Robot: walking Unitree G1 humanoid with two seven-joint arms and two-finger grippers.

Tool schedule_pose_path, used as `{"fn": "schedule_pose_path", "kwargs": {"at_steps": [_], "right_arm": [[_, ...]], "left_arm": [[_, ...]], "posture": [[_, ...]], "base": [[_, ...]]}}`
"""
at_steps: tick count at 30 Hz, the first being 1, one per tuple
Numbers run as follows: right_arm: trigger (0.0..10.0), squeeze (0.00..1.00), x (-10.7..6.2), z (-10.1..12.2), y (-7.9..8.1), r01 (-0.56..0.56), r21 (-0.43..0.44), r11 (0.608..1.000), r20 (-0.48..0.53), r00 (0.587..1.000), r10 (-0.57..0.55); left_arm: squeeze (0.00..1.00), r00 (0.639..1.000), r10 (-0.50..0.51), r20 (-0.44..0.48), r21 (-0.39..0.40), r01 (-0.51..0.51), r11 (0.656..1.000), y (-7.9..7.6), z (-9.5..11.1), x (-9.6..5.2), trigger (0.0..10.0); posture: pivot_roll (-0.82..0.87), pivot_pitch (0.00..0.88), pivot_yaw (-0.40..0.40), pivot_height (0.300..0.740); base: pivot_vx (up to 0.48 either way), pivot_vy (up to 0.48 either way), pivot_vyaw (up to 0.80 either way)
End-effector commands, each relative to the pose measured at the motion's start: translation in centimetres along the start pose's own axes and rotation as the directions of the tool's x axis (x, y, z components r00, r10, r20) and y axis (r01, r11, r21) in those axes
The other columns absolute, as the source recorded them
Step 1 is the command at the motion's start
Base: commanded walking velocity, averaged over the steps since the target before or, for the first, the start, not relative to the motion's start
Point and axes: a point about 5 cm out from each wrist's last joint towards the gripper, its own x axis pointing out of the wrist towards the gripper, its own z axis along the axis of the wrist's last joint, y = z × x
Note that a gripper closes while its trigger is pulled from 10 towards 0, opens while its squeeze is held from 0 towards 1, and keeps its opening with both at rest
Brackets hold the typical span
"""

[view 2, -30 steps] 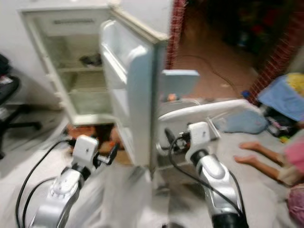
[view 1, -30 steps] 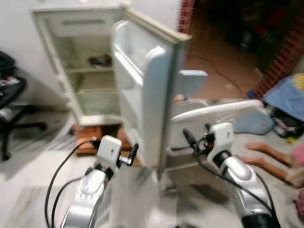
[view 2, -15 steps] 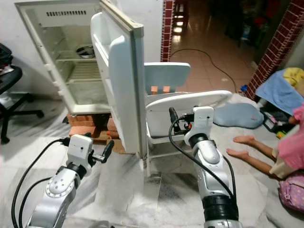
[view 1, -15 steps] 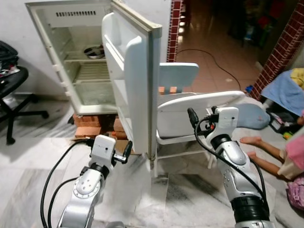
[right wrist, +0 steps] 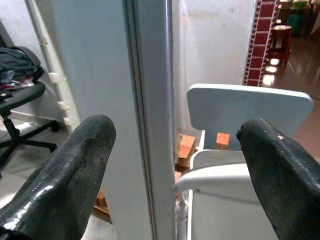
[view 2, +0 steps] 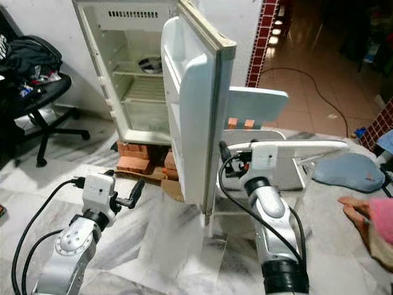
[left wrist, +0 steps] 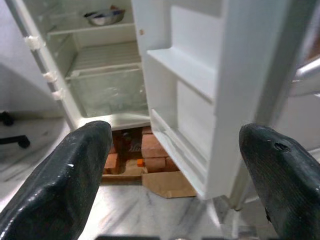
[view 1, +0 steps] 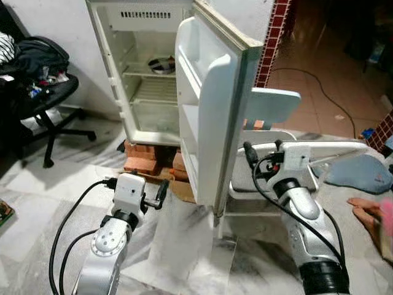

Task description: Restocking fridge

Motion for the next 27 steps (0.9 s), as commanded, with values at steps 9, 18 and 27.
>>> {"fn": "schedule_pose_path", "kwargs": {"at_steps": [9,18,27], "right_arm": [[10.0,0.0,0.0,0.4,0.2,0.0,-0.008,1.0,0.022,1.0,0.0],[10.0,0.0,0.0,0.3,0.0,-0.002,0.004,1.0,0.014,1.0,0.002],[10.0,0.0,1.9,2.0,0.9,-0.032,0.002,0.999,0.069,0.997,0.032]], "left_arm": [[0.0,1.0,-0.003,0.003,-0.004,0.003,1.0,-0.1,0.2,0.3,10.0],[0.0,1.0,0.019,-0.019,0.0,-0.019,1.0,0.3,0.0,0.4,10.0],[0.0,0.996,0.063,-0.056,0.041,-0.061,0.997,1.3,-0.3,0.1,10.0]], "posture": [[0.06,0.0,0.005,0.74],[0.06,0.0,0.008,0.74],[0.09,0.0,0.002,0.74]], "base": [[0.228,0.0,0.0],[0.0,0.0,0.0],[0.0,0.0,0.69]]}}
